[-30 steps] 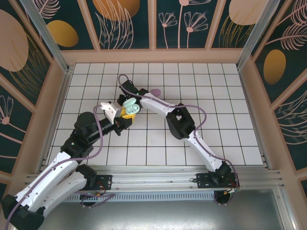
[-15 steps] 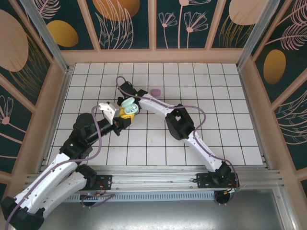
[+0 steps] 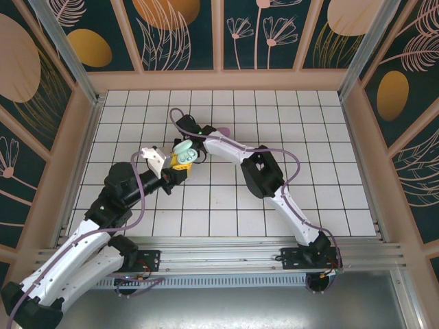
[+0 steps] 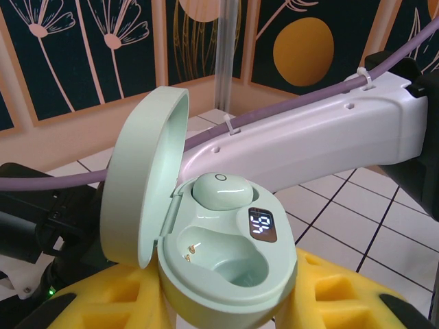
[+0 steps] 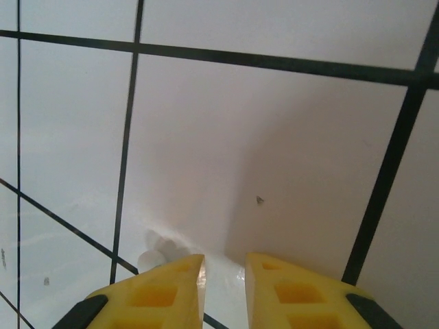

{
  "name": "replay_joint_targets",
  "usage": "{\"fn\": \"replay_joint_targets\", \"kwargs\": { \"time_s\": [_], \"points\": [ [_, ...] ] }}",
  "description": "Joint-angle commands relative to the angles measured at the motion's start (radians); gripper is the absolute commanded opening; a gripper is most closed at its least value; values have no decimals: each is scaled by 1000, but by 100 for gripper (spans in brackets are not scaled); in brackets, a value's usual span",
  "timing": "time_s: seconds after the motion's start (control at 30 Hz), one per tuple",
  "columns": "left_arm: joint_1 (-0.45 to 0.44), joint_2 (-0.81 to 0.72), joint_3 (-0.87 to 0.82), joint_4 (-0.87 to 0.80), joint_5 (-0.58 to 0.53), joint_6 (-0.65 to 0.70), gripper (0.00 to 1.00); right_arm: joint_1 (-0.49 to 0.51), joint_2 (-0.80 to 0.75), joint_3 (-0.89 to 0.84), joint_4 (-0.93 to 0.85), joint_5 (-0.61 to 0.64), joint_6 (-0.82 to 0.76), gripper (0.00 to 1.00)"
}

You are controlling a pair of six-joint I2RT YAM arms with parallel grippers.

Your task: Insert the wireless bluetooth earbuds into the charging case

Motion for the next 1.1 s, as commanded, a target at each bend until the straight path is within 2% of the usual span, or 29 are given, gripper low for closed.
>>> {"fn": "replay_joint_targets", "kwargs": {
  "time_s": [0.0,0.3,0.57,1.07],
  "points": [
    [-2,-9,4,5,-15,18,20,1,-55,16,-21,-15,-90,24],
    [-2,-8,3,8,-17,17,20,5,8,150,-109,-63,-258,31],
    [-2,8,17,15,-5,12,20,24,33,163,-67,-94,-375,34],
    [-3,25,26,16,-8,13,20,58,81,186,-85,-23,-577,38]
  ]
}}
